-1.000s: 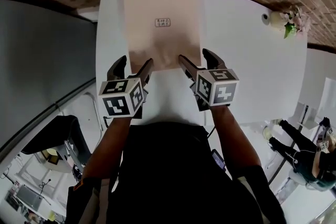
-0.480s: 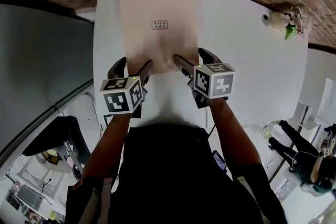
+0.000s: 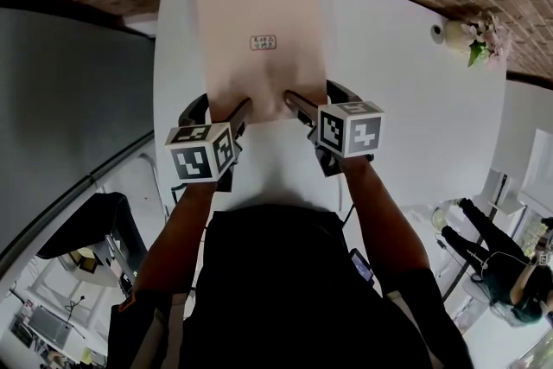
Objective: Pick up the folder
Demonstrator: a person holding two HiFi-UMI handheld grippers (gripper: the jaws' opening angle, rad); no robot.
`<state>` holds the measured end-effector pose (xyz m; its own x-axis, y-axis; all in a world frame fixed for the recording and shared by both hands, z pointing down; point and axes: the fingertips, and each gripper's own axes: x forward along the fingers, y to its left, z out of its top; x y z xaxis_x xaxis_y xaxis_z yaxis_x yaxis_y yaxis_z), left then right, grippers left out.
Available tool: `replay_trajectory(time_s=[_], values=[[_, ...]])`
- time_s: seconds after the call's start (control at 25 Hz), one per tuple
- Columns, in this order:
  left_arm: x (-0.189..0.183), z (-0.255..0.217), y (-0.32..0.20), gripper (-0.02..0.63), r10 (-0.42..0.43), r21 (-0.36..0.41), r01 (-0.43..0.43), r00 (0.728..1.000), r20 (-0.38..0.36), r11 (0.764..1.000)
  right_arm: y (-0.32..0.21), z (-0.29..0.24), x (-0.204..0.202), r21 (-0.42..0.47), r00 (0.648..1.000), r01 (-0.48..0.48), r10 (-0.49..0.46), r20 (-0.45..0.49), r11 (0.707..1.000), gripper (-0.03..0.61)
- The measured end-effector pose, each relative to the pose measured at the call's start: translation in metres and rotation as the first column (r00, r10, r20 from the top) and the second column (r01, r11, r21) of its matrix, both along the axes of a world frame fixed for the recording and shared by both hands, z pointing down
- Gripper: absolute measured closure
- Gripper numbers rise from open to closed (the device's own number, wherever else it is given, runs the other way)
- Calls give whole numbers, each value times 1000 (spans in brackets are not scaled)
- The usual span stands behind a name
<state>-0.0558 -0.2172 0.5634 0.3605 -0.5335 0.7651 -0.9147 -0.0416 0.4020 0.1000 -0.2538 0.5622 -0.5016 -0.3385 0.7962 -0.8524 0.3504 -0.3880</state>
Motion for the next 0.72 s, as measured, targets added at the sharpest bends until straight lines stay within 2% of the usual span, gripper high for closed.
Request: replay_trajectory(time_s=[0.2, 0.48, 0.72], values=[[2, -1, 0, 224, -2, 10, 2, 1000, -6, 1000, 1, -4, -2, 17, 1000, -1, 1, -14, 1000, 193], [-3, -23, -2, 222, -11, 76, 11, 1000, -5, 997, 5, -26, -2, 74, 999, -34, 36, -28, 997, 195], [-4, -47, 3, 222, 15, 146, -16, 1000, 6, 989, 14, -50, -6, 140, 999, -36, 39, -13, 989, 195]])
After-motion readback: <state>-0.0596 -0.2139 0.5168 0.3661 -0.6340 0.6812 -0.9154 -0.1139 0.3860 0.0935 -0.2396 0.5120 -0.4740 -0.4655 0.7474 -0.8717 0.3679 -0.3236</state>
